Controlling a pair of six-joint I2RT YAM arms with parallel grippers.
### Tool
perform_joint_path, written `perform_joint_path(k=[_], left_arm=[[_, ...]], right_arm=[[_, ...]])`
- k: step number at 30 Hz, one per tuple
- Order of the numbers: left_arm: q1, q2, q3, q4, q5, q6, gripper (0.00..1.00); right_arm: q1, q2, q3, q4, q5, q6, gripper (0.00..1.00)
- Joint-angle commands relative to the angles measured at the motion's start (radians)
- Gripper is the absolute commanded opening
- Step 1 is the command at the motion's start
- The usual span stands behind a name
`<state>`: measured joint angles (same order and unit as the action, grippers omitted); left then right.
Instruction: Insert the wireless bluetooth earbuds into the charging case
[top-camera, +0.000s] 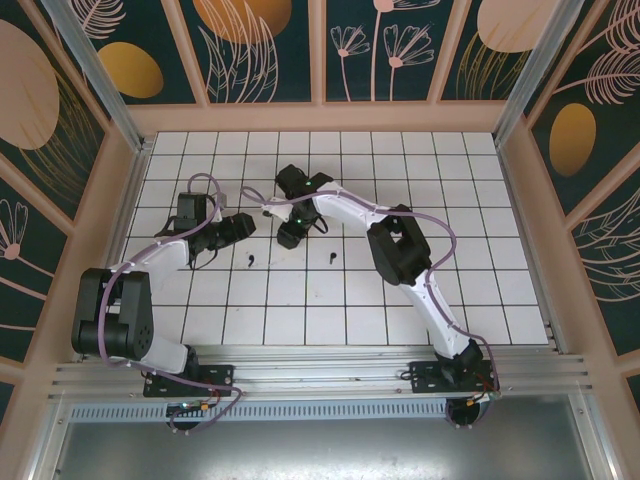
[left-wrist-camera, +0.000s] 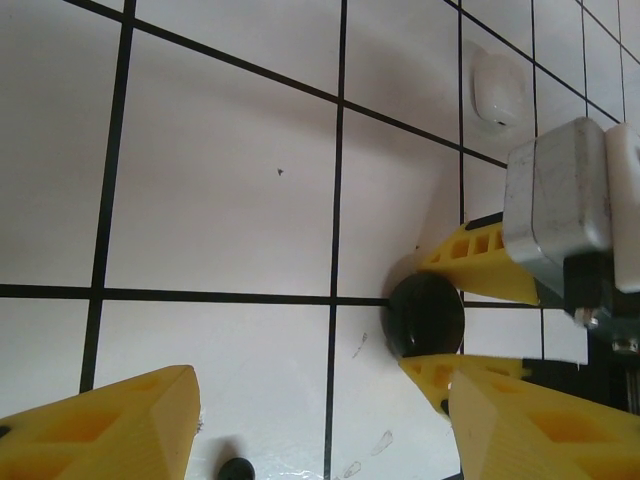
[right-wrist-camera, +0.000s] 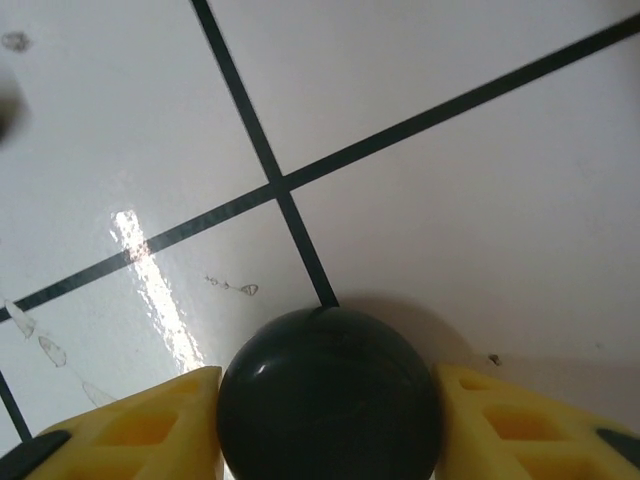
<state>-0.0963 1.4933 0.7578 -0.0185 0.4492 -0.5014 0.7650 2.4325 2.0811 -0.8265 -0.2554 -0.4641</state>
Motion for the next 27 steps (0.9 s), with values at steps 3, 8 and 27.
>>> perform_joint_path(k=[3,8,27], left_arm=[[0.008,-0.030,-0.009,0.002,0.009,0.019,0.66],[0.007,-0.077,-0.025,0.038,0.082,0.053,0.65],[-0.284,-0.373,-0.174,0.707,-0.056,0.037,0.63]], right_arm=[[-0.024,-0.030,0.030,-0.027,-0.047,0.137,0.45],[-0.063,-0.094,0.025,0.035,-0.151,0.347,0.44],[-0.063,-0.594,-0.269,0.529,-0.153,1.053,0.42]])
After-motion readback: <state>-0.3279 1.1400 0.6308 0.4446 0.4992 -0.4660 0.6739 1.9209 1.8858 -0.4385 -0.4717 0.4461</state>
